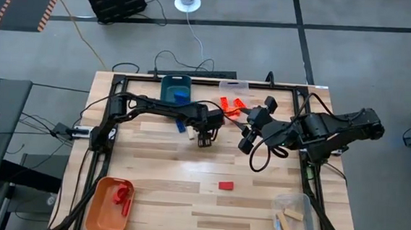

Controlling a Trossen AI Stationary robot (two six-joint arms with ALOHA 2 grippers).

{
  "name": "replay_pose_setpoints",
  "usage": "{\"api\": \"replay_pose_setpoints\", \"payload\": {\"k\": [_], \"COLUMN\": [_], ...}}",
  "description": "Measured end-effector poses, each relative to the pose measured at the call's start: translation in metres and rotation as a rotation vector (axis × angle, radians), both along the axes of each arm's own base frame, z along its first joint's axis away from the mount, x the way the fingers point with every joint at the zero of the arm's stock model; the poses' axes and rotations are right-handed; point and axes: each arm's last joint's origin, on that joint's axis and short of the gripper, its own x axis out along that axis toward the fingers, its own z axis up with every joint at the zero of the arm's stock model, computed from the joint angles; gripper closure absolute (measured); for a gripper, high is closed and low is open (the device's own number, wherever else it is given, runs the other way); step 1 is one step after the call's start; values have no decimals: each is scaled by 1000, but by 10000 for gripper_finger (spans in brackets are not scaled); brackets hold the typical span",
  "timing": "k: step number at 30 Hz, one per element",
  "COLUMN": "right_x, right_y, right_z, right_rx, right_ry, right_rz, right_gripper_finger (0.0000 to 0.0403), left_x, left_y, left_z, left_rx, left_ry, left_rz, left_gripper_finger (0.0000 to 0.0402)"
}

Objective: Sort blocks
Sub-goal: Put the brown block into the bottom transparent bin

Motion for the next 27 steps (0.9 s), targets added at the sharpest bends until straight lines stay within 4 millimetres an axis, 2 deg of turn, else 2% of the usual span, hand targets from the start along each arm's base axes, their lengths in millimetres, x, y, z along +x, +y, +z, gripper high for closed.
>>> {"api": "replay_pose_setpoints", "payload": {"k": [4,11,15,22,27], "right_x": [0,-2,-3,-4,-4], "right_y": [0,8,13,15,15], "right_z": [0,0,0,0,0], "right_rx": [1,49,53,76,80], "right_ry": [0,-29,-32,-50,-55], "right_rz": [0,6,22,9,3], "right_gripper_finger": [207,207,207,207,207], "left_x": [4,-1,-2,3,3], "left_y": [6,47,61,67,66], "left_z": [11,17,19,23,7], "left_rx": [94,96,119,198,122], "left_ry": [-23,-81,-118,-172,-155], "left_rz": [38,188,204,201,147], "left_gripper_finger": [198,198,198,198,198]}}
